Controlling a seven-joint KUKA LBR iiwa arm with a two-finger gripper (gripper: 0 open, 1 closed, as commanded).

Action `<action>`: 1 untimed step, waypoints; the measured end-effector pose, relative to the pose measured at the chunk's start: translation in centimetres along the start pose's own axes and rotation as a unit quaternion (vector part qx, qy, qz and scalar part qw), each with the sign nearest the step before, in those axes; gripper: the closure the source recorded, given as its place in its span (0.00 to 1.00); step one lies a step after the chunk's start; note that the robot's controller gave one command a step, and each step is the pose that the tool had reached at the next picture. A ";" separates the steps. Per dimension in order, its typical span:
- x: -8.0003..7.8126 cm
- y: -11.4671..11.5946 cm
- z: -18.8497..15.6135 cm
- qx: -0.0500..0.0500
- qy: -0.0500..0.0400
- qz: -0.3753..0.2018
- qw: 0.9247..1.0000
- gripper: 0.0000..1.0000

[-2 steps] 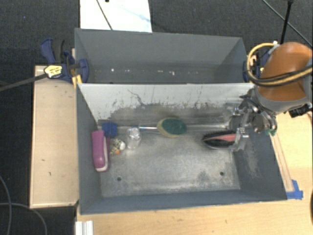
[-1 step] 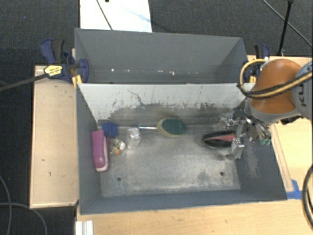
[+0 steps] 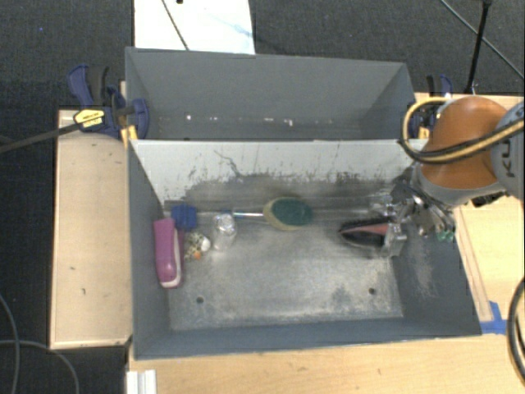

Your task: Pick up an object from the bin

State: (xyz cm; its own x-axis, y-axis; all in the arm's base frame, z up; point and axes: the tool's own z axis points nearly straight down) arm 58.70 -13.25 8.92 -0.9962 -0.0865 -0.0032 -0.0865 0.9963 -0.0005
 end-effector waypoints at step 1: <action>0.5 0.1 -11.1 0.001 -0.004 0.014 1.000 1.00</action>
Offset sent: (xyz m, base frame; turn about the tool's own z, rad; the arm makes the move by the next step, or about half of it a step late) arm -0.0074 0.0005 0.1060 0.0299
